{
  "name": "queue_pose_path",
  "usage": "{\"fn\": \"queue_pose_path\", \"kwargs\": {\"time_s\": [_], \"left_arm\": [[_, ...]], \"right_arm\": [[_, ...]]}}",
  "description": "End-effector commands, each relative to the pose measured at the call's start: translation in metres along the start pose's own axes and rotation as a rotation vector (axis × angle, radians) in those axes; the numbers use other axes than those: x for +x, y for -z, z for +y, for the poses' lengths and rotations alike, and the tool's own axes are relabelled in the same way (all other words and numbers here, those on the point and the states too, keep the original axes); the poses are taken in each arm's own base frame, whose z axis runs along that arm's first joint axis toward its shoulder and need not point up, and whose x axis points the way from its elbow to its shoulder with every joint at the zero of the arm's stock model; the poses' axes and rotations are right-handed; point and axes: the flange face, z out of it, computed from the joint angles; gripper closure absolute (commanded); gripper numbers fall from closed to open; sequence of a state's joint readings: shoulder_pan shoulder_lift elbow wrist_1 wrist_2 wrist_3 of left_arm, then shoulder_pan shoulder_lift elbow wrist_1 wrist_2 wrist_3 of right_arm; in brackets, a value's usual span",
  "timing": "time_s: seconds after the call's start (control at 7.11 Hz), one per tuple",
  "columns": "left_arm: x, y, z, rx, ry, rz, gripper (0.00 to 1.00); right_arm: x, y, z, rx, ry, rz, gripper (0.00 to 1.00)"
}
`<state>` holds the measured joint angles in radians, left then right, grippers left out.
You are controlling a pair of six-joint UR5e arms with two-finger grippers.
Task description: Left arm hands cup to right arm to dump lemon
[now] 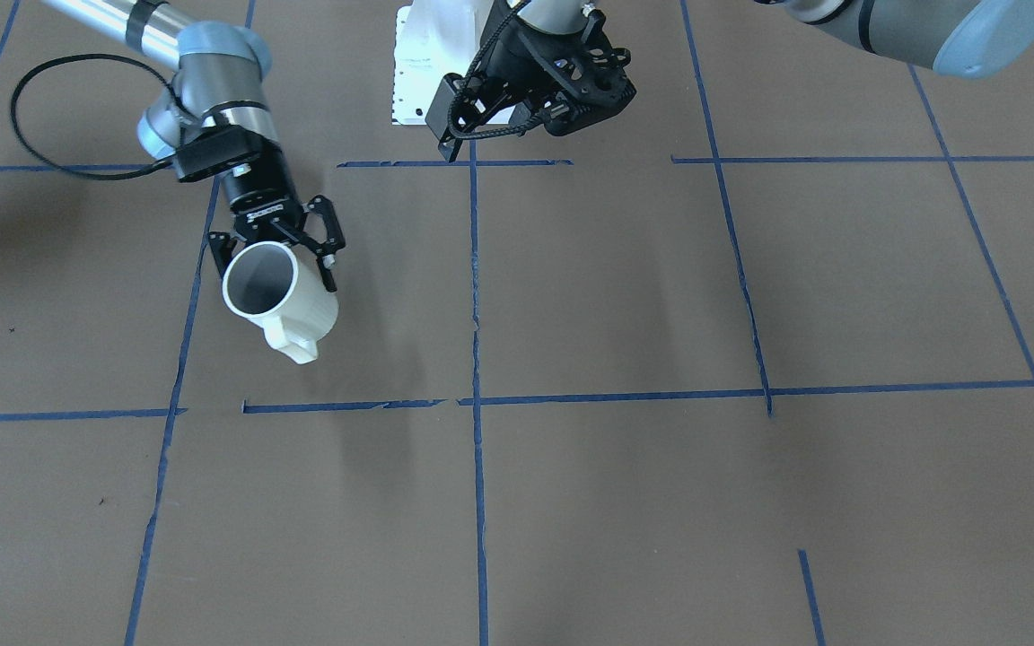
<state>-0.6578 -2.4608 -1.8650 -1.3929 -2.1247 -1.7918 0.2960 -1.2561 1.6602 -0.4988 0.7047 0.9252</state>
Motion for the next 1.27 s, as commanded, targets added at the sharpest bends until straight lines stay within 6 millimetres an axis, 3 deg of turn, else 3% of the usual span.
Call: {"fn": "queue_pose_path", "kwargs": {"time_s": [0.0, 0.14, 0.7, 0.84, 0.98, 1.12], "left_arm": [[0.021, -0.009, 0.000, 0.023, -0.072, -0.010, 0.00], [0.031, -0.014, -0.003, 0.051, -0.100, -0.019, 0.00], [0.029, -0.056, 0.004, 0.093, -0.109, -0.075, 0.00], [0.027, -0.058, 0.003, 0.094, -0.107, -0.079, 0.02], [0.025, -0.065, 0.001, 0.097, -0.103, -0.091, 0.12], [0.025, -0.066, 0.000, 0.100, -0.102, -0.093, 0.38]], "right_arm": [[-0.086, 0.013, 0.008, -0.006, 0.172, 0.045, 0.84], [-0.102, 0.021, 0.017, -0.009, 0.251, 0.060, 0.84], [-0.110, 0.029, 0.023, -0.007, 0.268, 0.057, 0.83], [-0.111, 0.030, 0.020, -0.004, 0.280, 0.055, 0.83], [-0.111, 0.031, 0.016, -0.001, 0.278, 0.052, 0.83], [-0.111, 0.032, 0.015, -0.002, 0.277, 0.050, 0.83]]}}
